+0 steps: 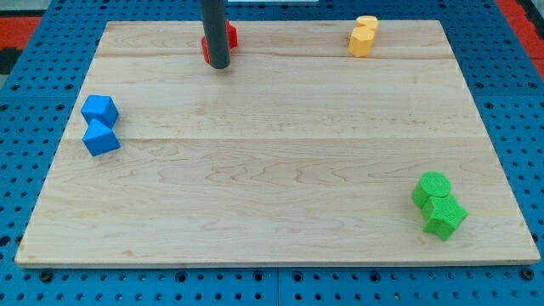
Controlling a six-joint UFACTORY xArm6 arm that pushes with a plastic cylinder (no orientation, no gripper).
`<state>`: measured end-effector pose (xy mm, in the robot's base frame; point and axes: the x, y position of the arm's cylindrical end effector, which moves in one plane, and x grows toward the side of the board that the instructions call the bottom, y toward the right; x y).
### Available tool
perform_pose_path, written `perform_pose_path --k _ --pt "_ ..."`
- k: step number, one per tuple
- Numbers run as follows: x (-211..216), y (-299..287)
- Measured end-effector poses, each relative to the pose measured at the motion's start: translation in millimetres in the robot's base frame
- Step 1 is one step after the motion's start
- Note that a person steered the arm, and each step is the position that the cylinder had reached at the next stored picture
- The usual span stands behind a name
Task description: Slide the yellow heart to the bottom left corner
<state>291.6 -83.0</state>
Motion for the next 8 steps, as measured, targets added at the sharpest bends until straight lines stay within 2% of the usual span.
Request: perform_pose_path --k 1,2,3,8 --pt "11 27" --pt "15 91" --pt "15 122" --pt "22 210"
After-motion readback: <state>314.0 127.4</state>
